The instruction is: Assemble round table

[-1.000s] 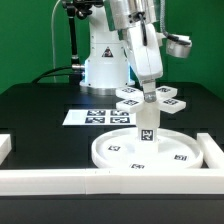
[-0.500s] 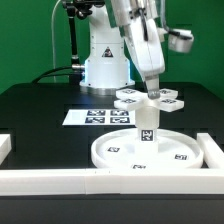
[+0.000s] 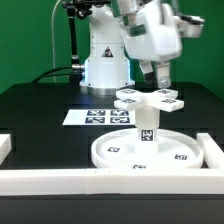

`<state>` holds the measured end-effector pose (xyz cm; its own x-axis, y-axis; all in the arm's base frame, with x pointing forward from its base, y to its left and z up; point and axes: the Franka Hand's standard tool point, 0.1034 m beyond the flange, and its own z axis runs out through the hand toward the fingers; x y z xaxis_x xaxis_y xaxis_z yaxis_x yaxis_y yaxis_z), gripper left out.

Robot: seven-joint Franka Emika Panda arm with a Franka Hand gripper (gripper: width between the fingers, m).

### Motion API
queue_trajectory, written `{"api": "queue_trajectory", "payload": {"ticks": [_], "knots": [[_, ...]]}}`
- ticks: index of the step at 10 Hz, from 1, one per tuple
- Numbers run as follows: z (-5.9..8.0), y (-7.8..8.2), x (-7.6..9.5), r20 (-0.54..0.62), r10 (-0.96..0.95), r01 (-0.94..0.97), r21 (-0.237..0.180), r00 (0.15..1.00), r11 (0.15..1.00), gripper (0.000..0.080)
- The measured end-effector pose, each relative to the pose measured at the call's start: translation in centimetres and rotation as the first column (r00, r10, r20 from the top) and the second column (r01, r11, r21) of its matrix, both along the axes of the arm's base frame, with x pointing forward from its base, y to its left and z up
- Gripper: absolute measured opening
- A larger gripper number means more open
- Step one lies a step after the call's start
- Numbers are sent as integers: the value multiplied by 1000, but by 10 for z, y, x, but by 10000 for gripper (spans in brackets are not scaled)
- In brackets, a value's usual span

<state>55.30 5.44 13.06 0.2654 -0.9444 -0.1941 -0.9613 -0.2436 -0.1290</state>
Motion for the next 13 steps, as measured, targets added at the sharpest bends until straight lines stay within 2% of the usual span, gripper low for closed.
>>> {"api": "queue_trajectory", "payload": {"ticks": [1,3,4,7,8,10,12,13], "knots": [[2,3,2,28,114,-113,-10,993,993,648],[4,13,0,36,410,-407,-62,912,911,648],[4,14,1,54,433,-430,-63,900,901,648],[4,13,1,81,600,-594,-92,796,800,648],[4,12,1,92,700,-691,-116,708,714,648],[2,10,0,109,916,-897,-187,385,400,648],[0,11,0,97,987,-968,-202,129,147,648],[0,11,-2,100,993,-977,-196,68,87,648]]}}
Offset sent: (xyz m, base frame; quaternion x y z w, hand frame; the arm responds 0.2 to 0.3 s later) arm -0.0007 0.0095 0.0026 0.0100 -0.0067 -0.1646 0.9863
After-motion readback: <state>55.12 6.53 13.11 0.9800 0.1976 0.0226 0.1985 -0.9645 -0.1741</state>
